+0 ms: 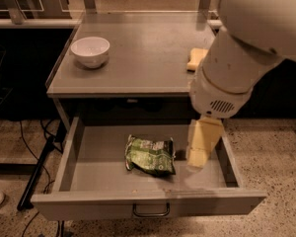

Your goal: Pick green jalapeno chip bag from top drawer and place on counter

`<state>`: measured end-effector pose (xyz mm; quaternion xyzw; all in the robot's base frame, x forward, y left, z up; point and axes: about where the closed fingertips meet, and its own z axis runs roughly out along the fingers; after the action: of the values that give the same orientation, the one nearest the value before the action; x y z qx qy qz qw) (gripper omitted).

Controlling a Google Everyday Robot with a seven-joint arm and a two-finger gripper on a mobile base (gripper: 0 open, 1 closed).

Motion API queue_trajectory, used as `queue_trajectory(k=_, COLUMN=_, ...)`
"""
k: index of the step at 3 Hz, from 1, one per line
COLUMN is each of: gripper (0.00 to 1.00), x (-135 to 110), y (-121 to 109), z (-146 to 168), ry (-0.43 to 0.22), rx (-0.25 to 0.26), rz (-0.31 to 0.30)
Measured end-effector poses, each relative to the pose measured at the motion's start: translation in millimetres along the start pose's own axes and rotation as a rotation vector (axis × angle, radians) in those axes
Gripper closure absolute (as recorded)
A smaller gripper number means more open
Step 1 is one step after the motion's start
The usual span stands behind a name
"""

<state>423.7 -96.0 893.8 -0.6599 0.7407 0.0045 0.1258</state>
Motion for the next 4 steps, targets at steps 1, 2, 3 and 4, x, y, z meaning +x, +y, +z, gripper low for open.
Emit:
queue_trajectory(k=1, gripper=0.0, x=-1.3, y=1.1, z=2.5, ry=0.001, rx=-0.002, rz=0.0)
queue_trajectory(k=2, gripper=0.0, x=-11.9, y=-2.6, z=16.9, ry=-0.023, rx=-0.007, rz=0.024)
queue_trajectory(k=3, gripper=0.0, x=-23.0, y=-15.3, z=51.4, ry=-0.03, rx=-0.008, rz=0.071)
queue_trajectory(k=4, gripper=0.0, x=-22.5, y=-39.7, z=98.2, ry=-0.024, rx=-0.017, rz=0.092)
